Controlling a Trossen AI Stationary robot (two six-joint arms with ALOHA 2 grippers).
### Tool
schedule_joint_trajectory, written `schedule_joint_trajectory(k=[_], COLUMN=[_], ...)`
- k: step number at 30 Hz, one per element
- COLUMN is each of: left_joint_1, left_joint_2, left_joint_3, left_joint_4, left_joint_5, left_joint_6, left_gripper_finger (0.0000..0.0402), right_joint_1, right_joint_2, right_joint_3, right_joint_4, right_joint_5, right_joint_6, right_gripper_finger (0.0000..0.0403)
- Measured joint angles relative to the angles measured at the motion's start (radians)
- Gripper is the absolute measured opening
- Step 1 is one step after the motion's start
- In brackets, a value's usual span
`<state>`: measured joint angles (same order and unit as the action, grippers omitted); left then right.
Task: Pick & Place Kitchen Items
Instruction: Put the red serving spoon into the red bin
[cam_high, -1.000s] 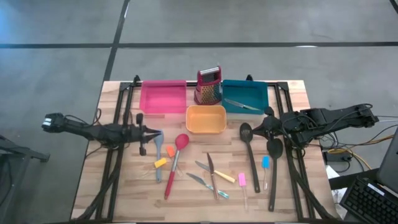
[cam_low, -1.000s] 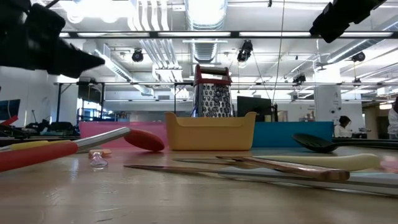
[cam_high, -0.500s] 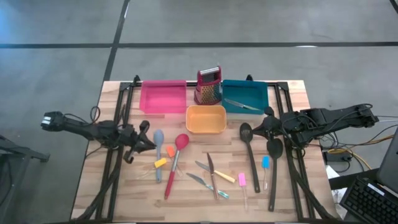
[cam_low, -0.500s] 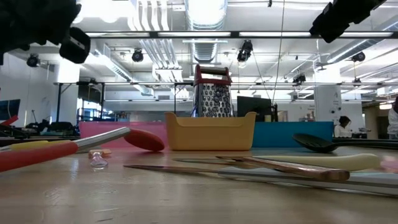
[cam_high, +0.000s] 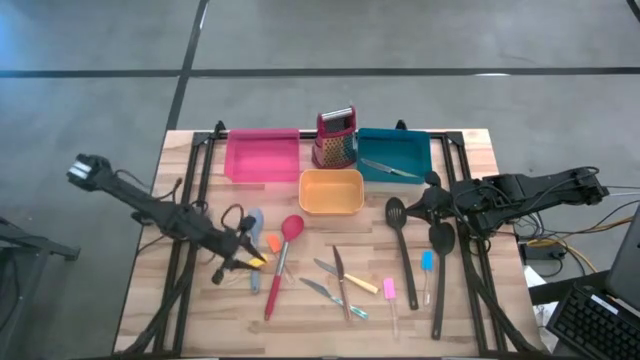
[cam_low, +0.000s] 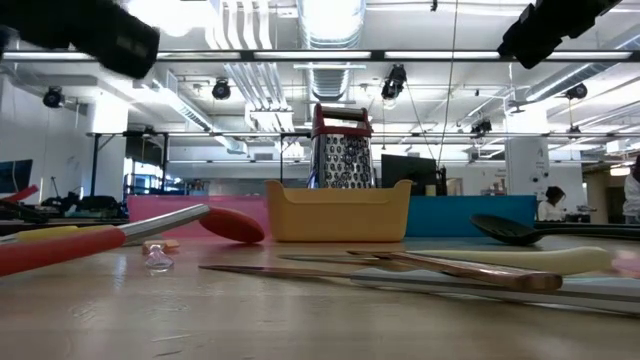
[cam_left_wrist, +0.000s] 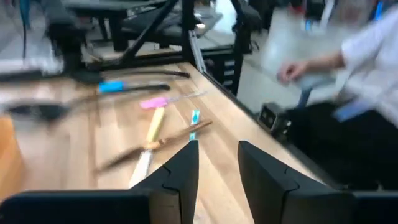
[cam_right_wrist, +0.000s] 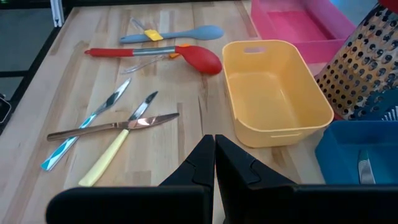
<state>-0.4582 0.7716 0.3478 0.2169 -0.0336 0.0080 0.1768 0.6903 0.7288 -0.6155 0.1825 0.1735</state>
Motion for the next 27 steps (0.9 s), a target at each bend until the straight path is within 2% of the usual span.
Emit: schedule_joint_trajectory(k=[5, 7, 10, 15, 19, 22, 27], left_joint_1=[-0.071, -0.073, -0.070, -0.056, -0.033, -0.007, 0.048], left_joint_2=[0.166, 0.230, 0.321, 0.431, 0.489, 0.514, 0.551], left_joint_3=[0.212, 0.293, 0.400, 0.557, 0.619, 0.627, 0.591], left_joint_4=[-0.336, -0.405, -0.530, -0.695, -0.819, -0.872, -0.873], left_joint_5=[-0.267, -0.361, -0.429, -0.450, -0.393, -0.319, -0.267], left_joint_6=[0.100, 0.072, -0.016, -0.277, -0.496, -0.585, -0.672], left_gripper_finger=[0.0117, 0.0120, 0.0130, 0.0166, 0.0198, 0.0213, 0.0220], right_joint_1=[0.000, 0.000, 0.000, 0.000, 0.000, 0.000, 0.000], right_joint_2=[0.000, -0.001, 0.000, 0.000, 0.000, 0.000, 0.000], right_joint_3=[0.000, 0.000, 0.000, 0.000, 0.000, 0.000, 0.000], right_joint_4=[0.000, 0.001, 0.000, 0.000, 0.000, 0.000, 0.000], right_joint_5=[0.000, 0.000, 0.000, 0.000, 0.000, 0.000, 0.000], right_joint_6=[0.000, 0.002, 0.000, 0.000, 0.000, 0.002, 0.002], right_gripper_finger=[0.0008, 0.0009, 0.0008, 0.0008, 0.0008, 0.0009, 0.0008])
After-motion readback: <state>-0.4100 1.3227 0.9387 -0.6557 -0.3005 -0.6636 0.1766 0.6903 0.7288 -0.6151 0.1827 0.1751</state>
